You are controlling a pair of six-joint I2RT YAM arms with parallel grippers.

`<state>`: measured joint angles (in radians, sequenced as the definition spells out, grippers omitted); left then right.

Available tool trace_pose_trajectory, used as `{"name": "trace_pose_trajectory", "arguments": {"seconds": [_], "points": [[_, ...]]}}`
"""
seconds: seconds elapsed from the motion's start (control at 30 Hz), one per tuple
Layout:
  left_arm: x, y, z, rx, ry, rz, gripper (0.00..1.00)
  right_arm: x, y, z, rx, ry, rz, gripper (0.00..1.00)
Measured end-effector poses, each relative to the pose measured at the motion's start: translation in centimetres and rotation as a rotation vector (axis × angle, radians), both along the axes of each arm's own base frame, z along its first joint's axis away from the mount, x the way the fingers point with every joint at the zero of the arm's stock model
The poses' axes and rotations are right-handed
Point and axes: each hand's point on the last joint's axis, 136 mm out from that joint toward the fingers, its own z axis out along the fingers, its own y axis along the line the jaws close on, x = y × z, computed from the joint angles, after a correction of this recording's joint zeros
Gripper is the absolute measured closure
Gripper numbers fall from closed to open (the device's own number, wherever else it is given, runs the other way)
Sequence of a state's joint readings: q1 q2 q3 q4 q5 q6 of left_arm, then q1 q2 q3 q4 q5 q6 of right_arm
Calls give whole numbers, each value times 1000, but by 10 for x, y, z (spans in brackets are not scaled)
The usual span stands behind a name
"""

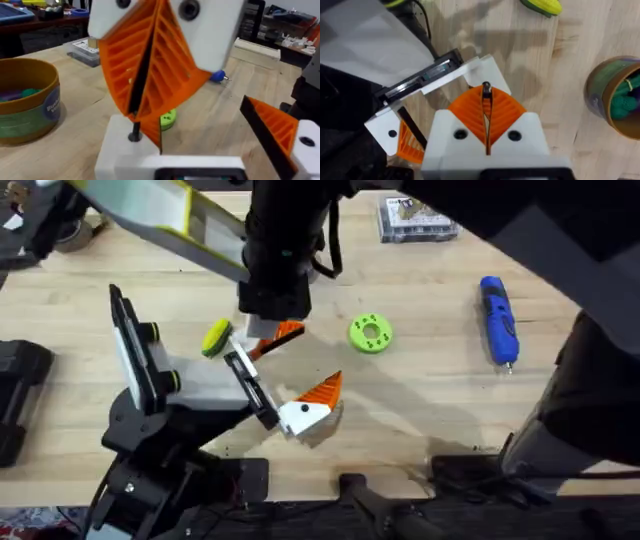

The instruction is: Pick up the gripper from the table and insert it into the empty holder that is missing its gripper. Then pick up a screw, insert it into the mounting hole, and use the screwdriver to tighten it. Finally, clean up the table by picking up the vegetable and placing it into the bucket.

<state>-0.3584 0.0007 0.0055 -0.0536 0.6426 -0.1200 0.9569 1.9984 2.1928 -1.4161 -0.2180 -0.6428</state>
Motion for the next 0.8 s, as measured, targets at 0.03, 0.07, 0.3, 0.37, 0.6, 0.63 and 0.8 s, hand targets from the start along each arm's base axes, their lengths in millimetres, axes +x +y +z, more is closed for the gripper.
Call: {"name": "trace_pose_trajectory", "arguments": {"seconds": [0.03, 0.07, 0.3, 0.37, 0.6, 0.63, 0.8], "points": [[0, 0, 0, 0, 0, 0, 15, 0, 0, 1, 1, 0, -3, 990], [0, 0, 0, 0, 0, 0, 15, 0, 0, 1, 3, 0, -6, 990], [0, 0, 0, 2, -2, 0, 15, 0, 0, 5, 7, -2, -10, 990], [0, 0, 0, 2, -3, 0, 15, 0, 0, 4, 6, -1, -10, 990], [0, 0, 0, 2, -3, 0, 15, -1, -1, 4, 2, 2, -10, 990], [0, 0, 0, 2, -3, 0, 15, -1, -1, 4, 2, 2, -10, 990], [0, 0, 0, 2, -3, 0, 15, -1, -1, 4, 1, 3, -9, 990]]}}
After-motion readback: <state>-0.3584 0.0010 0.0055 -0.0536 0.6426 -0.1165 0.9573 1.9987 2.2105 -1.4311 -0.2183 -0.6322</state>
